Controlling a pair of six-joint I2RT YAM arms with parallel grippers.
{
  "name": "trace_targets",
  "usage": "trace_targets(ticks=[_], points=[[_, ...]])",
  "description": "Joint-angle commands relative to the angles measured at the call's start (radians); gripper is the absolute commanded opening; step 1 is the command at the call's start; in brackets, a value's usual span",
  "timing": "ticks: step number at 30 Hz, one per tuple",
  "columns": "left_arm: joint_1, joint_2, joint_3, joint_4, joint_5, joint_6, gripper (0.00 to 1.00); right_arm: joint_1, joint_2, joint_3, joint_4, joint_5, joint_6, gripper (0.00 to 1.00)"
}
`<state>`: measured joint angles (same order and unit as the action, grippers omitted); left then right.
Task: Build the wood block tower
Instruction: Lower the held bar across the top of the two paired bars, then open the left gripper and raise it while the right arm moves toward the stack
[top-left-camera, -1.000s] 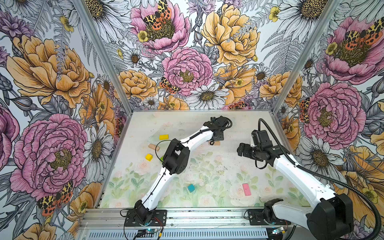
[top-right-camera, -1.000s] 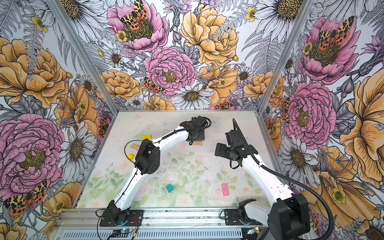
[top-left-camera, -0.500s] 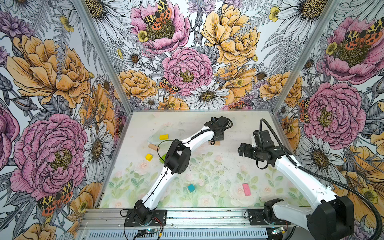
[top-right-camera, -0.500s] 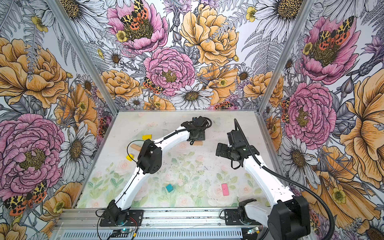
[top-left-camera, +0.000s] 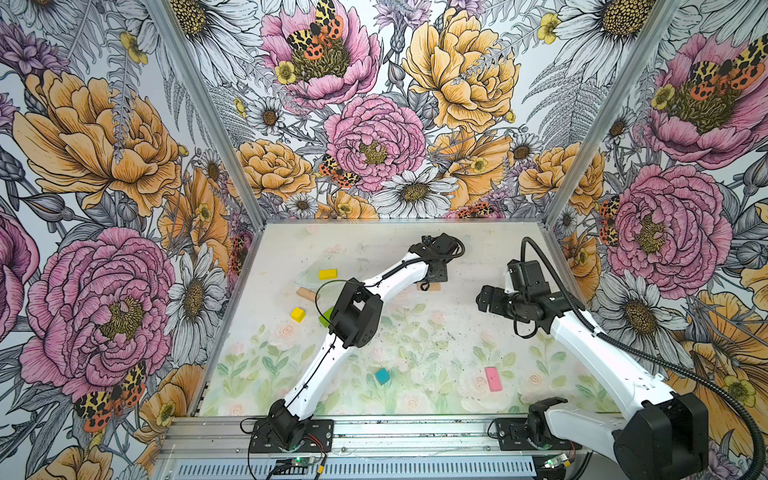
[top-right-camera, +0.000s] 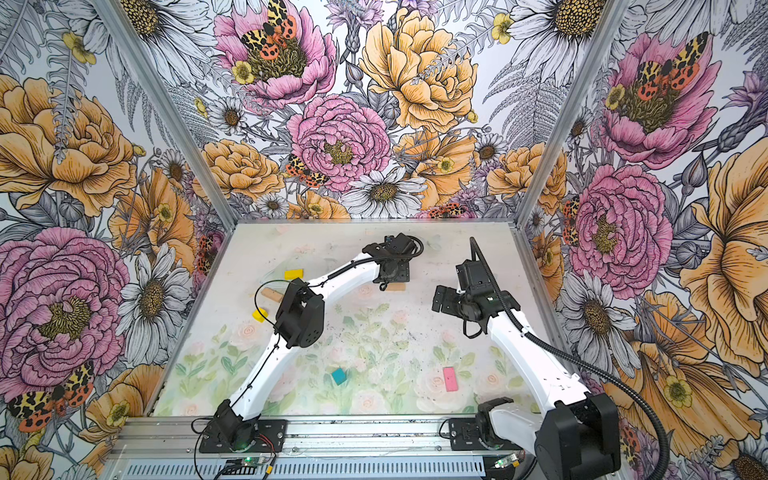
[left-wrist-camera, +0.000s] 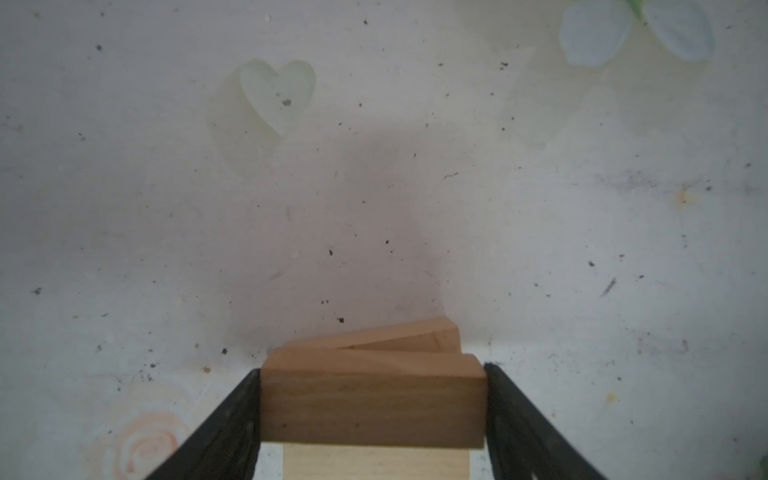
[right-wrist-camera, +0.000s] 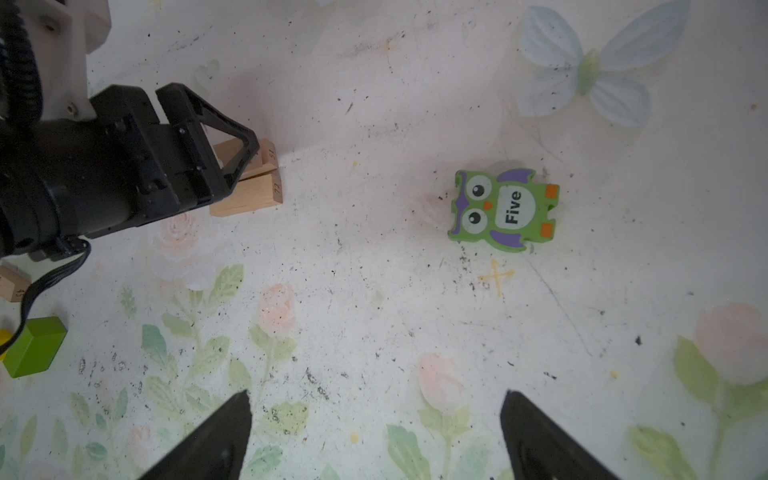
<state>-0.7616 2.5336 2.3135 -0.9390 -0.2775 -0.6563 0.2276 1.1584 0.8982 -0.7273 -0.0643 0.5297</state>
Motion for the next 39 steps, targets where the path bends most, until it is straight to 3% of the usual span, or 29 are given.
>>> trace_targets(ticks=[1,39], points=[[0.009,0.013,0.03,-0.003,-0.025,-0.013,0.68,-0.007,-0.022,-0.011,0.008,-0.011,-0.013,0.97],[0.008,0.036,0.06,-0.017,-0.009,0.007,0.8,-0.033,-0.026,-0.019,0.009,-0.027,-0.024,1.0]])
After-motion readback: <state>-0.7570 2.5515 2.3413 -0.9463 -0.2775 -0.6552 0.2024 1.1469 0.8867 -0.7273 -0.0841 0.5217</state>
